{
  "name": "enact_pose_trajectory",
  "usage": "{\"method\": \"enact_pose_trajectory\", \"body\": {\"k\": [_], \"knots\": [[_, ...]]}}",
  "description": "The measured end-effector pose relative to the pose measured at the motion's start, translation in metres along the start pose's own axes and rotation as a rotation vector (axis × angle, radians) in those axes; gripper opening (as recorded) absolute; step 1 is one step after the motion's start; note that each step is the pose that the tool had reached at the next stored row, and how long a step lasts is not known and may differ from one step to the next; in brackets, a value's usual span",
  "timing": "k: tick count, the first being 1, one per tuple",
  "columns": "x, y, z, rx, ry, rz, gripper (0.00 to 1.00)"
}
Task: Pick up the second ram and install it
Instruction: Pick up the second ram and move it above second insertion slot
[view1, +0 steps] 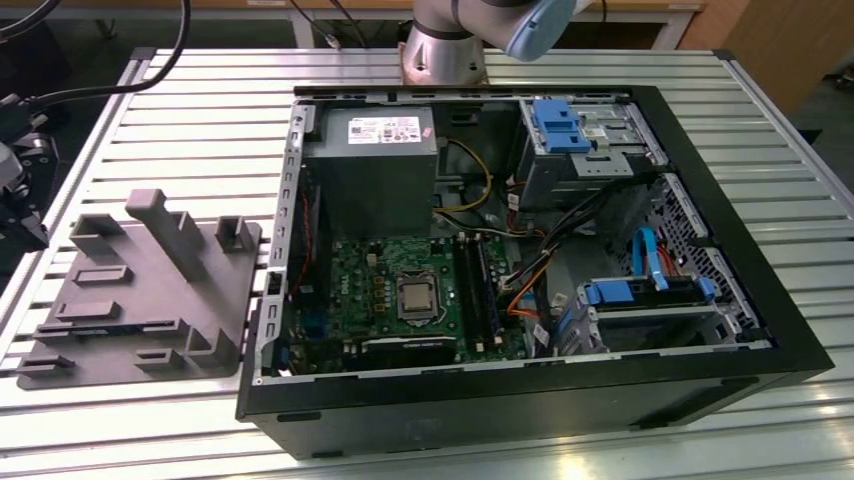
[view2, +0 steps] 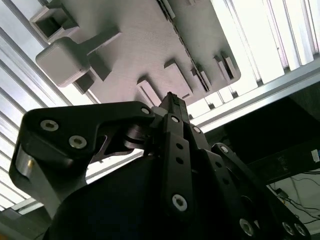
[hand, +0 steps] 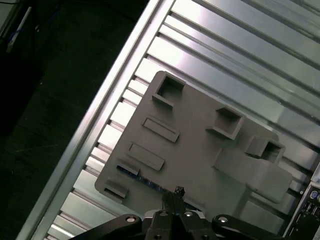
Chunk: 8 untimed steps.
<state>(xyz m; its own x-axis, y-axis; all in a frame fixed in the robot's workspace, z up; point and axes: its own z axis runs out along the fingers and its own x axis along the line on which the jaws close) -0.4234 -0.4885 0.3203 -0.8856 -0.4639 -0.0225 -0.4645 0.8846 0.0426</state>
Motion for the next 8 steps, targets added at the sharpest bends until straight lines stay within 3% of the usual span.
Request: {"method": "enact_pose_trajectory", "body": {"k": [8], "knots": [[0.0, 0.0, 0.0, -0.001, 0.0019, -0.045, 0.11]]}}
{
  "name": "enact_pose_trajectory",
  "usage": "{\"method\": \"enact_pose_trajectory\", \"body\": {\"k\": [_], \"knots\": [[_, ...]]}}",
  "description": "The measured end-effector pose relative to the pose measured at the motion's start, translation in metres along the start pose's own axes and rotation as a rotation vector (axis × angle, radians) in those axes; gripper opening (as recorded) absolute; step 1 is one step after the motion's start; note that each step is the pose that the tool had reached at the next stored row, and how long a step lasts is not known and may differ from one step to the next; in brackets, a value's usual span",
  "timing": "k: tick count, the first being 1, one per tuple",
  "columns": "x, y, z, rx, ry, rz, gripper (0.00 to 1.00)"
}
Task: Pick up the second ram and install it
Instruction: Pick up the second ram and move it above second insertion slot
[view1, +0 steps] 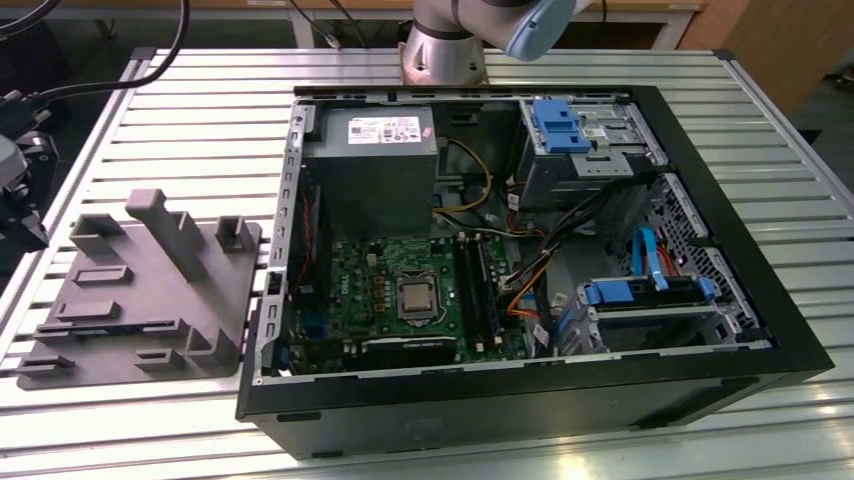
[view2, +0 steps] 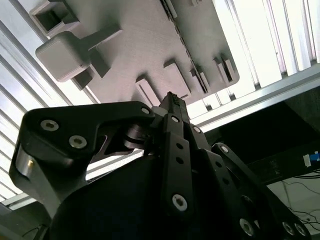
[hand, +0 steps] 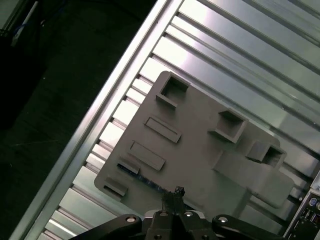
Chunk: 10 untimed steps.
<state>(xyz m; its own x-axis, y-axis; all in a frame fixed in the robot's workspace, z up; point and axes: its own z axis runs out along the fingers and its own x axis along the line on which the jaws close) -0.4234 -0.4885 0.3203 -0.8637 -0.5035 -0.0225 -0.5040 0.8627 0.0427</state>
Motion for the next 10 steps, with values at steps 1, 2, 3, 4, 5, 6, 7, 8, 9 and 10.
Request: {"method": "enact_pose_trajectory", "body": {"k": [1, 2, 3, 4, 5, 6, 7, 8, 9, 10], "knots": [[0.0, 0.0, 0.0, -0.0001, 0.0003, -0.005, 0.11], [0.0, 0.0, 0.0, -0.0002, 0.0005, -0.011, 0.11], [0.0, 0.0, 0.0, -0.0004, 0.0007, -0.017, 0.11], [0.0, 0.0, 0.0, -0.0005, 0.001, -0.022, 0.11], [0.0, 0.0, 0.0, -0.0006, 0.0012, -0.028, 0.11], [0.0, 0.0, 0.0, -0.0008, 0.0015, -0.034, 0.11], [0.0, 0.0, 0.0, -0.0009, 0.0017, -0.04, 0.11], [0.0, 0.0, 0.0, -0.001, 0.002, -0.045, 0.11], [0.0, 0.0, 0.0, -0.0012, 0.0022, -0.051, 0.11], [0.0, 0.0, 0.0, -0.0013, 0.0025, -0.057, 0.11]]}}
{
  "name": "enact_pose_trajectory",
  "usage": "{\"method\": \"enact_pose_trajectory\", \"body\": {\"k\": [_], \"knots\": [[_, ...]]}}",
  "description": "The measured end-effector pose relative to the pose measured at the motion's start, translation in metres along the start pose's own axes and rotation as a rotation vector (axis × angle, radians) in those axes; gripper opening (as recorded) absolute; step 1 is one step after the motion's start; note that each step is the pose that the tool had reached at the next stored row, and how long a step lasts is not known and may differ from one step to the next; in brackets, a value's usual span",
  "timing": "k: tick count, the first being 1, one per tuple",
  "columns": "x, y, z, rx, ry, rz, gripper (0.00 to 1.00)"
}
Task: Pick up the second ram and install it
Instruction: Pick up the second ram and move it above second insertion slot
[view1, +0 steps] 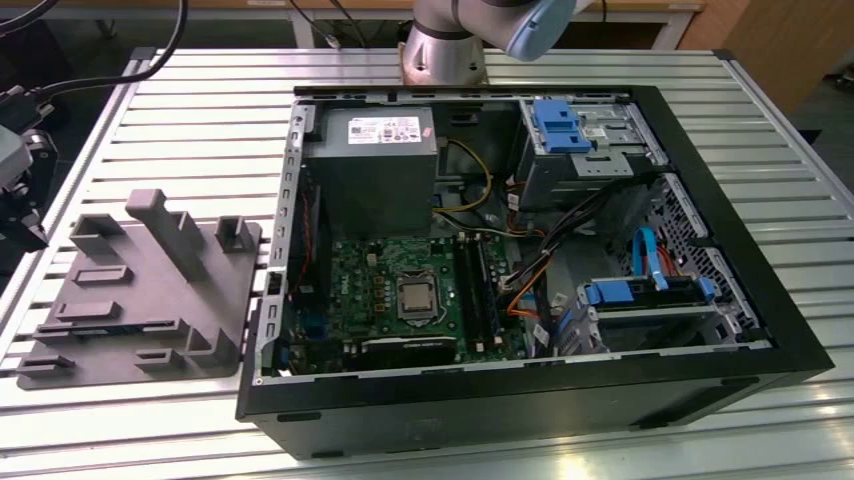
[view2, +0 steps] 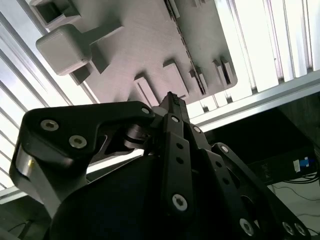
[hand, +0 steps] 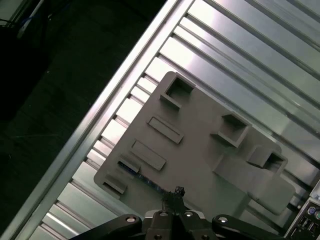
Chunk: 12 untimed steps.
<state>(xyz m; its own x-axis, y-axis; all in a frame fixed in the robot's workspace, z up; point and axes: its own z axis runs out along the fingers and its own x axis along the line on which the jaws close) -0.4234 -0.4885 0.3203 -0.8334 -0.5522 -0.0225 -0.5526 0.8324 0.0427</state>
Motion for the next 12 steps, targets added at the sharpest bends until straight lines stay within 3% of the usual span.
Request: {"method": "enact_pose_trajectory", "body": {"k": [12], "knots": [[0.0, 0.0, 0.0, -0.0018, 0.0034, -0.08, 0.11]]}}
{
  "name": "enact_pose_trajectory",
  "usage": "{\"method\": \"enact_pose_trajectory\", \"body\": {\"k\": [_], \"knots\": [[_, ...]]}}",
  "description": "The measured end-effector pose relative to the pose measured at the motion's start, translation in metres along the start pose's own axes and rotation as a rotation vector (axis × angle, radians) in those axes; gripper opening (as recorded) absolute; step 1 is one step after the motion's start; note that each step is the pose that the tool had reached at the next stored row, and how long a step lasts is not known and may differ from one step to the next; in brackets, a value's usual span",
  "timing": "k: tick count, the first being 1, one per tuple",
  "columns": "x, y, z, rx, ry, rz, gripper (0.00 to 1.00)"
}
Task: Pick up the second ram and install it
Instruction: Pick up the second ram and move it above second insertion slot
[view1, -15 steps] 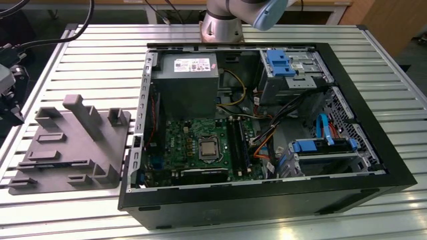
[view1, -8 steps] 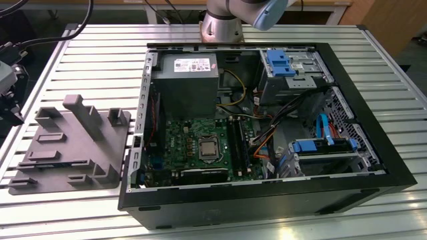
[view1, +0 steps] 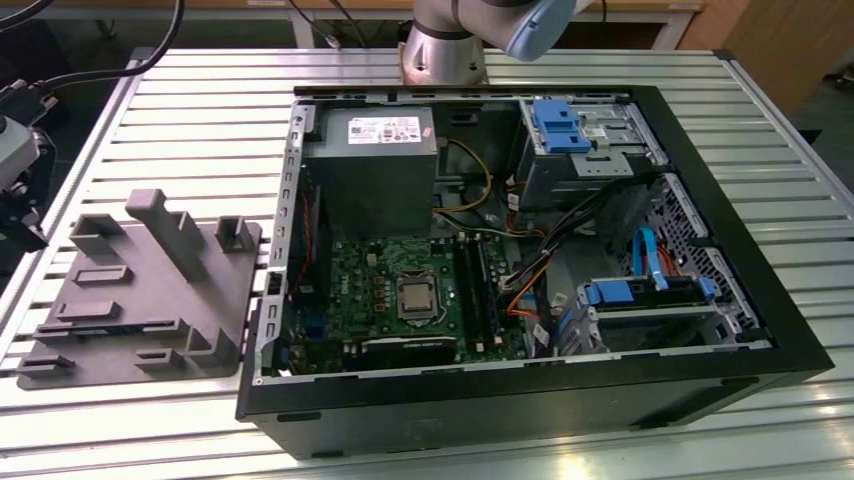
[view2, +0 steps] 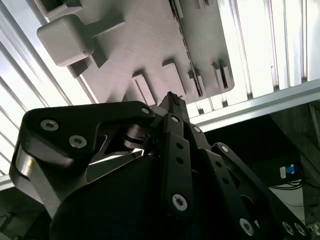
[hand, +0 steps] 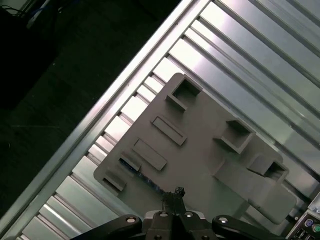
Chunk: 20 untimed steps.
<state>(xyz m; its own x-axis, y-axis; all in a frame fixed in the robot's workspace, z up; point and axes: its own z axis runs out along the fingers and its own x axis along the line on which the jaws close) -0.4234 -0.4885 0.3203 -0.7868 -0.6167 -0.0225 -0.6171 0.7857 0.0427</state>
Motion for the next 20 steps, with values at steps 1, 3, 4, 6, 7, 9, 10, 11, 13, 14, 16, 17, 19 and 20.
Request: {"method": "enact_pose_trajectory", "body": {"k": [1, 3, 4, 6, 7, 9, 10, 11, 13, 14, 16, 17, 19, 20], "knots": [[0.0, 0.0, 0.0, -0.0001, 0.0004, -0.007, 0.11], [0.0, 0.0, 0.0, -0.0004, 0.0008, -0.019, 0.11], [0.0, 0.0, 0.0, -0.0005, 0.0011, -0.025, 0.11], [0.0, 0.0, 0.0, -0.0008, 0.0016, -0.038, 0.11], [0.0, 0.0, 0.0, -0.001, 0.002, -0.045, 0.11], [0.0, 0.0, 0.0, -0.0012, 0.0023, -0.054, 0.11], [0.0, 0.0, 0.0, -0.0012, 0.0024, -0.056, 0.11], [0.0, 0.0, 0.0, -0.0013, 0.0026, -0.059, 0.11], [0.0, 0.0, 0.0, -0.0014, 0.0027, -0.064, 0.11], [0.0, 0.0, 0.0, -0.0014, 0.0028, -0.065, 0.11], [0.0, 0.0, 0.0, -0.0015, 0.0028, -0.066, 0.11], [0.0, 0.0, 0.0, -0.0015, 0.0029, -0.067, 0.11], [0.0, 0.0, 0.0, -0.0015, 0.0029, -0.067, 0.11], [0.0, 0.0, 0.0, -0.0015, 0.0029, -0.067, 0.11]]}}
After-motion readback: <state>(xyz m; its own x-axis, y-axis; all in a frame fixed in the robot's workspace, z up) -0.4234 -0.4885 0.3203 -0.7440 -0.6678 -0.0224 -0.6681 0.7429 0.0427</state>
